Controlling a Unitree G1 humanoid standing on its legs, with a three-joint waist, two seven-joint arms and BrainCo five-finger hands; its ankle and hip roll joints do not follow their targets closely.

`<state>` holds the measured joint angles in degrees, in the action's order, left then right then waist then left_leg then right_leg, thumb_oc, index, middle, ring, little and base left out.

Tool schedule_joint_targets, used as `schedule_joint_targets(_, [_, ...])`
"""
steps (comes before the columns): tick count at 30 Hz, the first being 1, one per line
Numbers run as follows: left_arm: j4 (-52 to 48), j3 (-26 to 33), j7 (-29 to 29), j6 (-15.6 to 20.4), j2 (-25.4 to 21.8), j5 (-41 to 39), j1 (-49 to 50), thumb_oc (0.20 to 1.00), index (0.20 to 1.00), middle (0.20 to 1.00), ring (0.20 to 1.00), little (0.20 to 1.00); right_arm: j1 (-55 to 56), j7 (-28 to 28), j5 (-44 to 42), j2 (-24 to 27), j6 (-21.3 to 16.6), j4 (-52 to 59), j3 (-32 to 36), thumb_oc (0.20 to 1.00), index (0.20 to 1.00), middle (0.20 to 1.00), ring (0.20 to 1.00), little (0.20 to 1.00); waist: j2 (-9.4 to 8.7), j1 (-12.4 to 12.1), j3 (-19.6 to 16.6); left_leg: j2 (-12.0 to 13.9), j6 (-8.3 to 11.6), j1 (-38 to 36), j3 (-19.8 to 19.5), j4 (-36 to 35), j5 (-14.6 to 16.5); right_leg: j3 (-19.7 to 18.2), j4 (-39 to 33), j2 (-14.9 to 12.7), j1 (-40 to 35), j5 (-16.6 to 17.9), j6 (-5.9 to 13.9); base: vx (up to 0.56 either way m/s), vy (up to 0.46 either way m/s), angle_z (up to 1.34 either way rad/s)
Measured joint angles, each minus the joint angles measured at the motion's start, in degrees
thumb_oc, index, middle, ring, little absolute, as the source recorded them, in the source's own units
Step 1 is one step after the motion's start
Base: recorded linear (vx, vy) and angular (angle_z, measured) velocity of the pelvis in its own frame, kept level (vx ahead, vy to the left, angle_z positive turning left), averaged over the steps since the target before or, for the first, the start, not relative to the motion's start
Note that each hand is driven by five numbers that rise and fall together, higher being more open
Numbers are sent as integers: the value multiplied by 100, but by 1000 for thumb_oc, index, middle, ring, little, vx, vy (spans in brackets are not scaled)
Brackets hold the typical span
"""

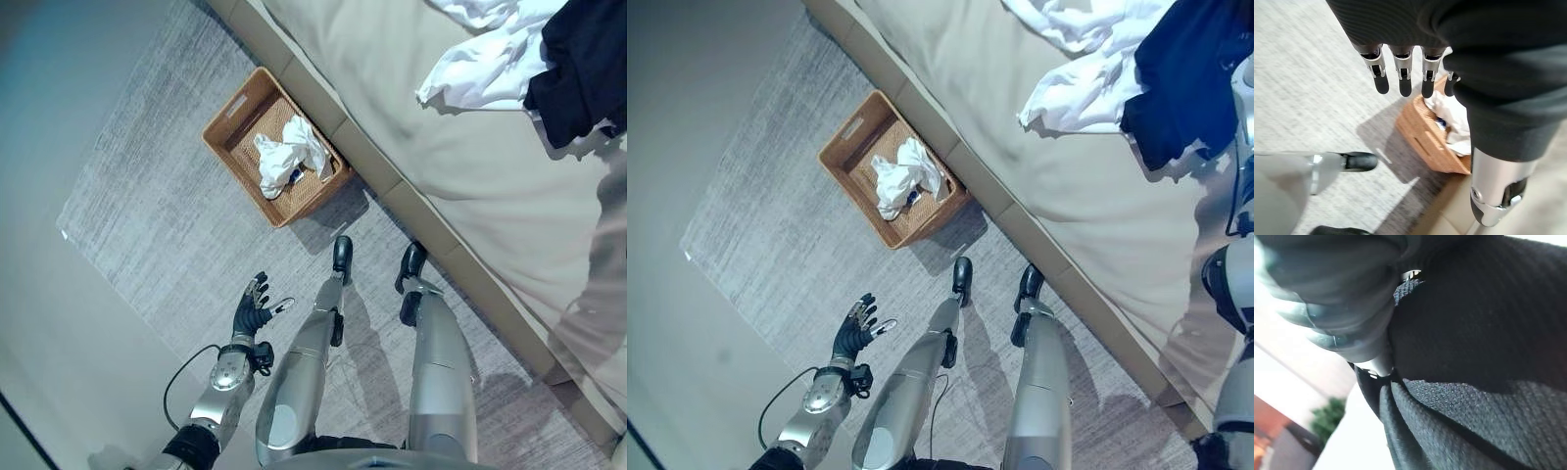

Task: Pick up clothes into the bucket

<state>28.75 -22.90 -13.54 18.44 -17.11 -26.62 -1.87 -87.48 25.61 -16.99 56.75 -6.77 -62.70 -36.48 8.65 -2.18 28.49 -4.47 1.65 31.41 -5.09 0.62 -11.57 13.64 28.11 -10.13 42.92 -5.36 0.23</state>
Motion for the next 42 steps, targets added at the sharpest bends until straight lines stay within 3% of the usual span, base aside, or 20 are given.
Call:
schedule_joint_targets(5, [202,268,4,-11,-153,17,-99,1000,1000,1000,1000,1000,-15,125,16,61,-10,335,6,200,200,200,200,200,-245,66,64,121,-20,-860,20,-2,148,15,-569,195,-1096,109,87,44,19,-9])
schedule_joint_targets(7, [221,422,10,-4,-361,62,-35,1000,1000,1000,1000,1000,-38,169,78,51,-124,626,18,200,200,200,200,200,-478,141,-78,141,-15,-1062,47,55,265,-17,-715,234,-1348,123,123,93,46,-12])
schedule_joint_targets(11, [207,630,69,-34,-556,104,-74,1000,1000,1000,1000,1000,-65,169,183,174,-168,909,20,200,200,200,200,200,-711,147,-221,188,-39,-1527,169,85,462,-88,-996,321,-1916,186,157,111,35,-14])
schedule_joint_targets(21, [-1059,727,481,-137,-1022,113,-63,1000,1000,1000,1000,1000,-19,76,389,242,-194,1354,52,200,200,200,200,200,-902,153,-943,346,-30,-2440,381,-57,660,-201,-2174,633,-3223,655,134,97,15,-14])
schedule_joint_targets(26, [-2024,870,621,-159,-1412,81,-199,1000,1000,1000,1000,1000,339,-169,386,262,-220,1847,84,200,200,200,200,200,-1034,301,-1469,385,-10,-2899,494,-356,677,-232,-2706,715,-3758,778,178,89,4,-7])
schedule_joint_targets(28, [-2422,831,787,-188,-1691,45,-437,1000,1000,1000,1000,1000,722,-454,312,272,-273,2027,79,200,200,200,200,200,-1118,355,-1776,396,0,-3087,519,-448,687,-268,-2951,757,-3995,832,195,68,-1,-7])
schedule_joint_targets(33, [-3019,778,946,-224,-2122,-106,-1441,1000,1000,1000,1000,1000,1769,-1215,95,521,-315,3214,67,200,200,200,200,200,-1159,474,-2085,420,41,-3334,593,-554,740,-335,-3232,810,-4301,906,224,28,-1,-7])
schedule_joint_targets(42, [-3046,-161,1154,-342,-2038,-152,-2533,1000,1000,1000,1000,1000,3309,-2170,-367,711,-285,4276,92,200,200,200,200,200,-1110,624,-2225,441,54,-3517,675,-558,799,-438,-3323,849,-4477,945,207,1,-1,-7])
